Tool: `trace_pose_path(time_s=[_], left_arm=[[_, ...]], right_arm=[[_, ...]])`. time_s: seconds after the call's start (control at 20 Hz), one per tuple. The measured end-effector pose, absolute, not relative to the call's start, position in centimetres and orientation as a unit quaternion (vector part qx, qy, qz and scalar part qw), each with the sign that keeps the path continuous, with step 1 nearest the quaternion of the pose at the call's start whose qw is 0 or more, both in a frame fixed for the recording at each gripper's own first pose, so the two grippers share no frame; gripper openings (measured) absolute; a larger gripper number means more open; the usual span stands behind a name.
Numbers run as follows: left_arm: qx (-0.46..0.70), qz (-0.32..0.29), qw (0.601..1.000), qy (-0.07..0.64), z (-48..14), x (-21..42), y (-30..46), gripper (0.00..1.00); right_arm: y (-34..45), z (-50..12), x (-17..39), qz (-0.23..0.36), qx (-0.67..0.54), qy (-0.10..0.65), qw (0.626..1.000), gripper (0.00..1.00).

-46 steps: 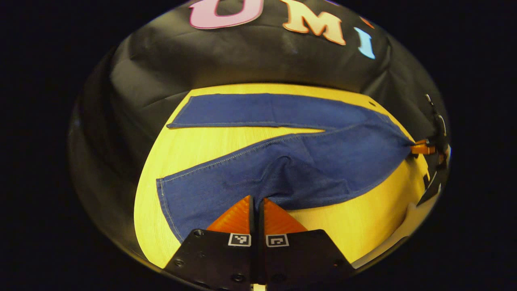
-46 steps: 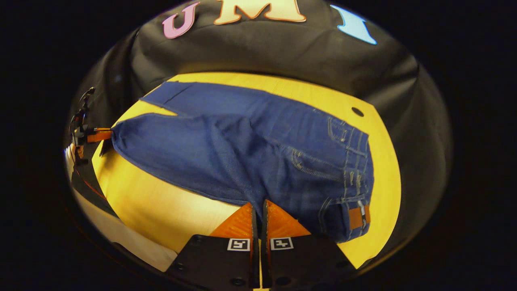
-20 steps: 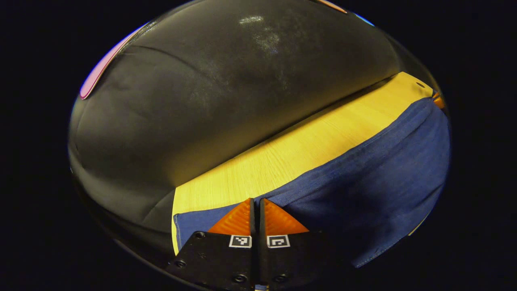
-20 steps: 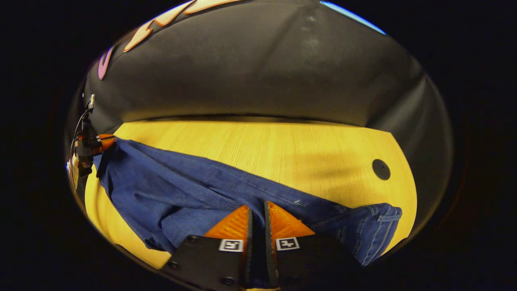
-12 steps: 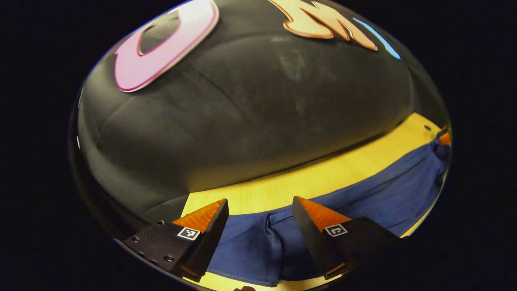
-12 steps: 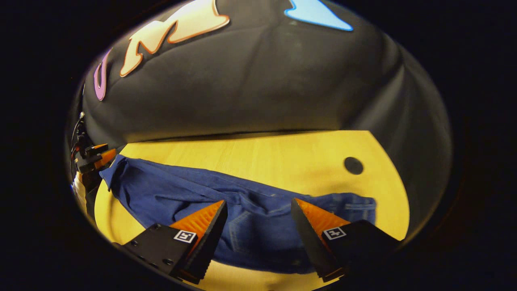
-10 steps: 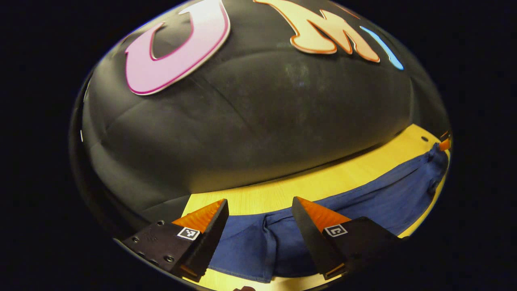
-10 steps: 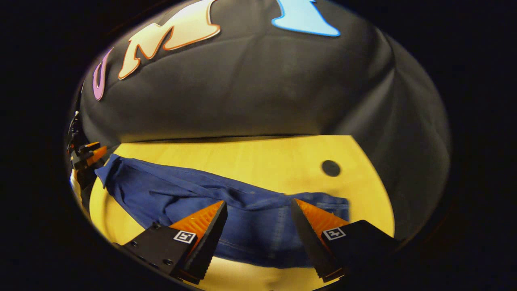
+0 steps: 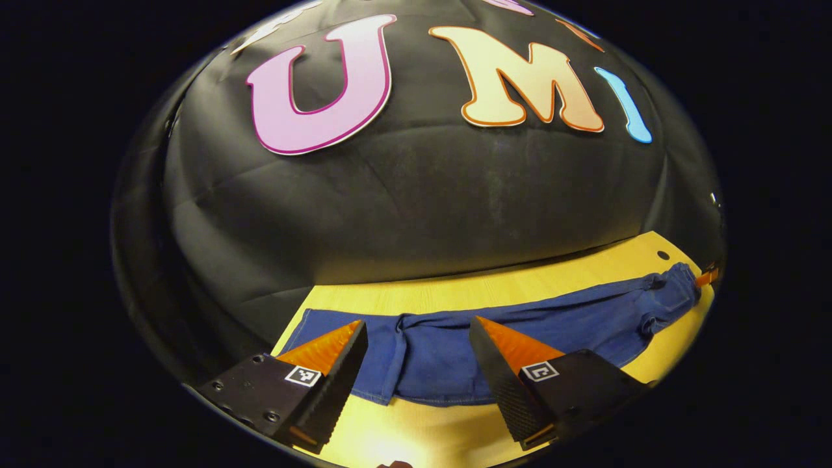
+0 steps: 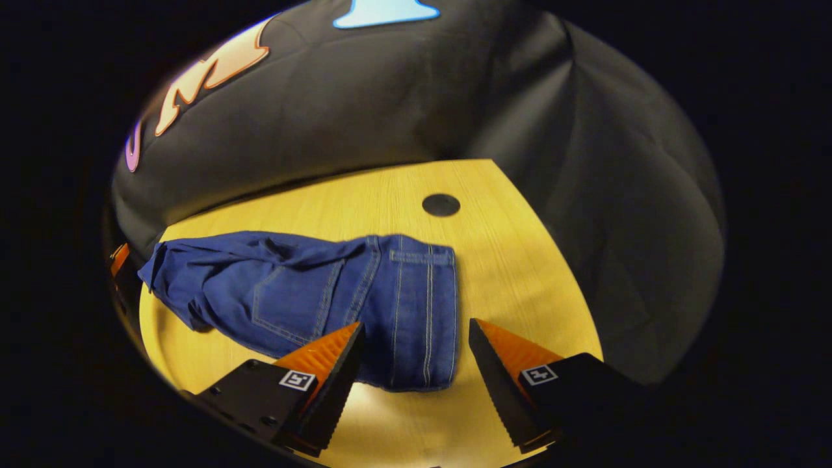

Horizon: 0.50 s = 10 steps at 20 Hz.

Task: Grasp the waist and the cuffs of the jeans and fold them to make the two legs overlap; first hold the waist and fold one-third of the jeans toward the cuffs, then hold the cuffs and fold the remaining one-third in the same direction to finish folding.

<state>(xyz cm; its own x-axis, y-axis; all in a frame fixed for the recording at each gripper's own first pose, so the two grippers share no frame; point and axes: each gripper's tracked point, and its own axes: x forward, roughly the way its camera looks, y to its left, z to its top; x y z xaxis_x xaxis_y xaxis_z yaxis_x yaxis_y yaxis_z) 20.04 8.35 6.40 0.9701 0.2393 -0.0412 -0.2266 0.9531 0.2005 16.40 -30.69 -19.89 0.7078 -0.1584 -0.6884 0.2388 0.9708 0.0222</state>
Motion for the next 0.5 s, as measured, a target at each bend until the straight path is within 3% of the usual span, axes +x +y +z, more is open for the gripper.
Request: trace_pose_path(time_s=[0.3,0.35,0.45,0.5], left_arm=[[0.075,0.145,0.986,0.031,6.6,17.5,7.7,0.95],[0.072,0.151,0.985,0.031,6.8,17.1,7.8,0.95],[0.066,0.158,0.985,0.029,6.9,16.4,8.0,0.95],[0.060,0.160,0.985,0.027,7.0,16.0,8.0,0.95]], right_arm=[[-30.4,-22.5,15.9,-0.092,0.099,0.366,0.921,0.94],[-30.3,-22.3,15.9,-0.090,0.098,0.357,0.925,0.98],[-29.9,-22.4,16.0,-0.089,0.105,0.350,0.926,0.94],[-29.8,-22.3,16.0,-0.095,0.102,0.342,0.929,0.87]])
